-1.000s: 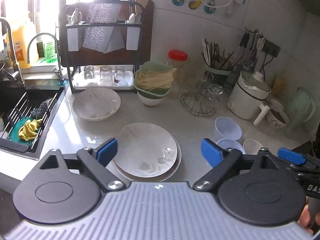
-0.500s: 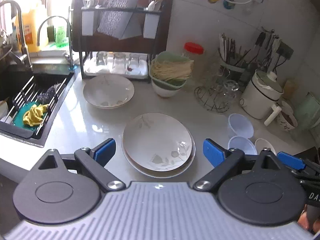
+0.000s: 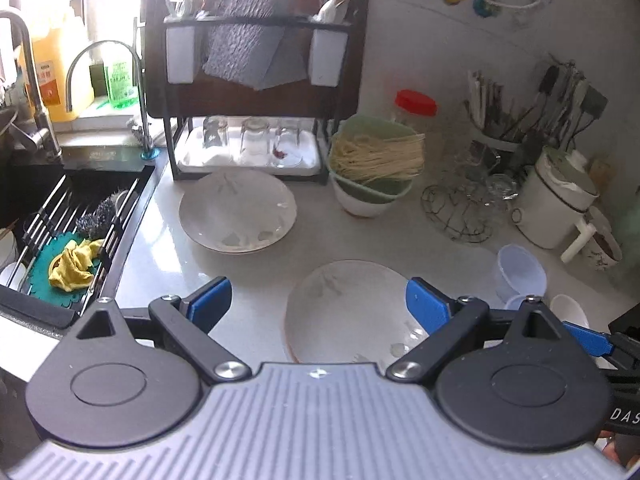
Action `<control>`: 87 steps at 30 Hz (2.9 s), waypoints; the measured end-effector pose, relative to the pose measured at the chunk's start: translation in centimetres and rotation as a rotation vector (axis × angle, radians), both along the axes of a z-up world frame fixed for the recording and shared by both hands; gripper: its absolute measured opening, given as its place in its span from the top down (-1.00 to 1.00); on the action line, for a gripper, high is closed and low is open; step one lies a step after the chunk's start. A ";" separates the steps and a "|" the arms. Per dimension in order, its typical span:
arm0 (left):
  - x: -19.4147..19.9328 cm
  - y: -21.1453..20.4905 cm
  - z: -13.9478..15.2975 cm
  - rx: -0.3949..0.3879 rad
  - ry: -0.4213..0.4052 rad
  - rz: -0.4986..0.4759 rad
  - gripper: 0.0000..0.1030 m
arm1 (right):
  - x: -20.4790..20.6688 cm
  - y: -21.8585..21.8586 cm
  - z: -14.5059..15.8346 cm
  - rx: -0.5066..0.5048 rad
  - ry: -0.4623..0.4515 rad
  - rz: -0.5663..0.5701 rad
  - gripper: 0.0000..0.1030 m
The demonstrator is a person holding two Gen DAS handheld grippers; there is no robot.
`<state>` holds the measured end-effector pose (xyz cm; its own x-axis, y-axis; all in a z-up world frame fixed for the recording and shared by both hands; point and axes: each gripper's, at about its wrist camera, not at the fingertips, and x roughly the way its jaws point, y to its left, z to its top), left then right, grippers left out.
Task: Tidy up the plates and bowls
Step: 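Move both grippers toward the leaf-print plate beside the dish rack, then close both grippers on the rim of the plate by the dish rack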
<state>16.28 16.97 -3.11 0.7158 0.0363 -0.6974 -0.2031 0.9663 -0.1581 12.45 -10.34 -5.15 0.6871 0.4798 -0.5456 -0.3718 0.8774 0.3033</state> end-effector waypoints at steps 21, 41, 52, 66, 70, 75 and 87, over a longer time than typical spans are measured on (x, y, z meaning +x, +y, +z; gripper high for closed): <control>10.0 12.9 -6.0 -0.114 0.106 -0.017 -0.87 | 9.1 10.6 -2.2 -0.073 0.094 -0.096 -0.72; 16.8 22.4 -12.5 -0.181 0.180 -0.057 -0.87 | 15.5 20.1 -5.3 -0.121 0.201 -0.072 -0.71; 22.2 23.0 -15.3 -0.173 0.226 -0.160 -0.87 | 19.8 21.8 -7.4 -0.112 0.243 -0.159 -0.64; 26.5 24.3 -16.7 -0.140 0.237 -0.192 -0.84 | 23.7 24.5 -10.0 -0.116 0.317 -0.157 -0.33; 27.7 24.5 -17.9 -0.160 0.263 -0.225 -0.62 | 24.5 24.6 -11.0 -0.104 0.350 -0.170 -0.28; 28.4 24.3 -18.9 -0.149 0.278 -0.253 -0.30 | 25.5 25.3 -12.1 -0.100 0.390 -0.179 0.00; 29.4 23.6 -19.2 -0.117 0.296 -0.292 -0.26 | 26.3 25.2 -13.0 -0.098 0.440 -0.169 0.46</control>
<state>45.67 40.52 -22.29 0.4530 -0.2302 -0.8613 0.0234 0.9688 -0.2466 38.74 14.89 -18.17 0.4445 0.3135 -0.8392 -0.0763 0.9466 0.3132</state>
